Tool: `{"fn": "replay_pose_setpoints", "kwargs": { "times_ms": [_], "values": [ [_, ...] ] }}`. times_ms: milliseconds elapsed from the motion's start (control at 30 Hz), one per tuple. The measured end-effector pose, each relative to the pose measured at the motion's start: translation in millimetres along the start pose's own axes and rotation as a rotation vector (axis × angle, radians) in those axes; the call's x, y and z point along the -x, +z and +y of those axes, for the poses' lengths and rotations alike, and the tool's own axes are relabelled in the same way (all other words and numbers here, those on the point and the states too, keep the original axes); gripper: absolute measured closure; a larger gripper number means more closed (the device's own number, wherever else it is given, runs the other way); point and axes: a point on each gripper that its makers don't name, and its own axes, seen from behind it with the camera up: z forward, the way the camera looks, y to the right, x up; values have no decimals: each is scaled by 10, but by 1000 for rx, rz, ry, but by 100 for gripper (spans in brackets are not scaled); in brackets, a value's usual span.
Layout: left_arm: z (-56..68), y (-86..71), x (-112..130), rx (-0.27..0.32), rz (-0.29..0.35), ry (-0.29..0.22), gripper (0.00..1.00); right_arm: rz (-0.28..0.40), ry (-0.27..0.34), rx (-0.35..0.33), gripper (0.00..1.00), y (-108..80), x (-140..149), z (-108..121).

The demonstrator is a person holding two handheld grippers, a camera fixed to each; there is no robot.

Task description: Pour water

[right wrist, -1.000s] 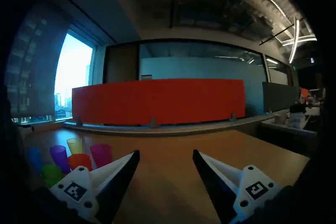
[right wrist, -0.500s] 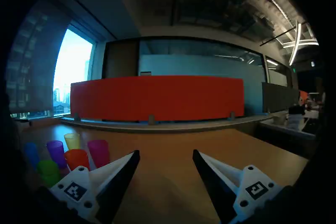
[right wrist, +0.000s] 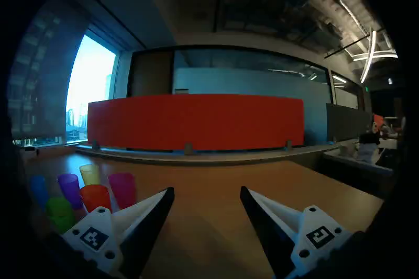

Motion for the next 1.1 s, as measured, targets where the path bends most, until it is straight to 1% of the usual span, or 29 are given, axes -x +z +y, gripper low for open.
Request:
{"fn": "replay_pose_setpoints", "kwargs": {
  "times_ms": [1100],
  "values": [
    [5,2,-3,0,0,0,16,-3,0,0,1,-2,-17,-18]
  ]
}}
